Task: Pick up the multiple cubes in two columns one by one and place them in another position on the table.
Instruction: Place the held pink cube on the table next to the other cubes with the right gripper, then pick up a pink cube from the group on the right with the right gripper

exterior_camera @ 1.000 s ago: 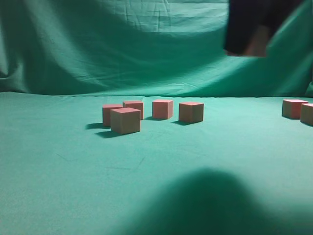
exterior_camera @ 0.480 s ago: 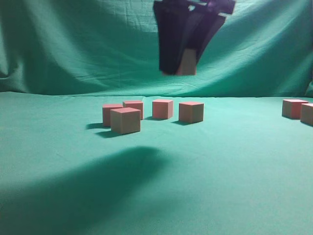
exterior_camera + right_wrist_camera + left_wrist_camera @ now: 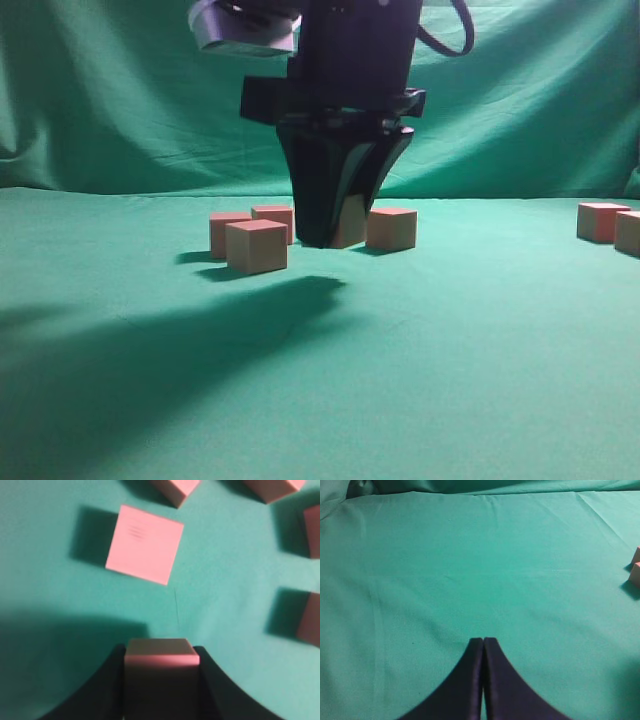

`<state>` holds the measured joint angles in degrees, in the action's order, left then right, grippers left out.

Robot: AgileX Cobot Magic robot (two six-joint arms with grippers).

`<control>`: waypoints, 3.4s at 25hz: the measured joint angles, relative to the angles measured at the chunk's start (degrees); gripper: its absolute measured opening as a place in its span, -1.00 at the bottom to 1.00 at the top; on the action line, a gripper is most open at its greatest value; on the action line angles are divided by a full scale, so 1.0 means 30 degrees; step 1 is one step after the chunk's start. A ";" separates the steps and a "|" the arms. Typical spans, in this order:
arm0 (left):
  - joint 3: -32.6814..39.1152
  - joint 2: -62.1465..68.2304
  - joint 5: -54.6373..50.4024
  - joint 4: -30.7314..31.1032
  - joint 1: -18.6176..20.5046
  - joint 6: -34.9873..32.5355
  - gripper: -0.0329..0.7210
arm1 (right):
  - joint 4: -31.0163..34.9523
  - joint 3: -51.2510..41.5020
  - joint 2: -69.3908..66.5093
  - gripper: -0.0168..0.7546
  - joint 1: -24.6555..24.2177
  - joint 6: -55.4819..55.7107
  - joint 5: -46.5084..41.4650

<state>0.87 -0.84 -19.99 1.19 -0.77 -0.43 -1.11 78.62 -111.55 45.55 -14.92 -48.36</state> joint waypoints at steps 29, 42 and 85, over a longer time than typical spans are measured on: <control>0.0000 0.0000 0.0000 0.0000 0.0000 0.0000 -0.91 | 0.0641 0.0011 -0.1217 -0.16 0.0032 -0.1252 0.1877; 0.0000 0.0000 0.0000 0.0000 0.0000 0.0000 -0.91 | 0.0959 0.1641 -0.0812 0.62 0.0032 -0.1252 -0.1462; 0.0000 0.0000 0.0000 0.0000 0.0000 0.0000 -0.91 | -0.3790 -0.5426 0.7115 0.53 -0.9923 0.9557 -0.1789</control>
<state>0.87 -0.84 -19.99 1.19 -0.77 -0.43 -12.48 62.35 -90.20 15.79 13.75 -53.73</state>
